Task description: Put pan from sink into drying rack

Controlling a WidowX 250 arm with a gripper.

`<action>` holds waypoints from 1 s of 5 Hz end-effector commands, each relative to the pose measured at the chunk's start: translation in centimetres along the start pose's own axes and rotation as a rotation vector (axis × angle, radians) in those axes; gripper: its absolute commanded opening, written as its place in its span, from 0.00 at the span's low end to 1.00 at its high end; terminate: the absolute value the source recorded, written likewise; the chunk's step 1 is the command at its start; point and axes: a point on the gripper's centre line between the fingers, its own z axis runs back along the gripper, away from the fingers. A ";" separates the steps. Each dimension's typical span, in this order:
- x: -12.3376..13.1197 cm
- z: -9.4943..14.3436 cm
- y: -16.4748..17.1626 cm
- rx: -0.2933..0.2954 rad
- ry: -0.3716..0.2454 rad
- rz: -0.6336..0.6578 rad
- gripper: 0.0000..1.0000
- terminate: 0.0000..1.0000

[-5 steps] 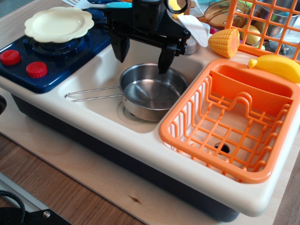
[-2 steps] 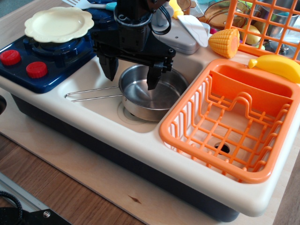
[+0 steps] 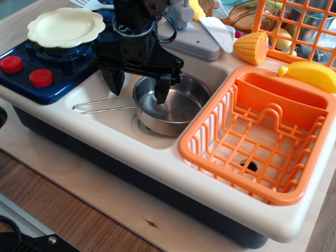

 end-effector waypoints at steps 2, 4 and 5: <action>0.7 -0.5 -0.3 -0.005 -0.052 0.020 0.00 0.00; 0.8 1.6 -1.3 0.047 -0.018 0.007 0.00 0.00; 1.2 4.0 -1.8 0.123 -0.009 -0.015 0.00 0.00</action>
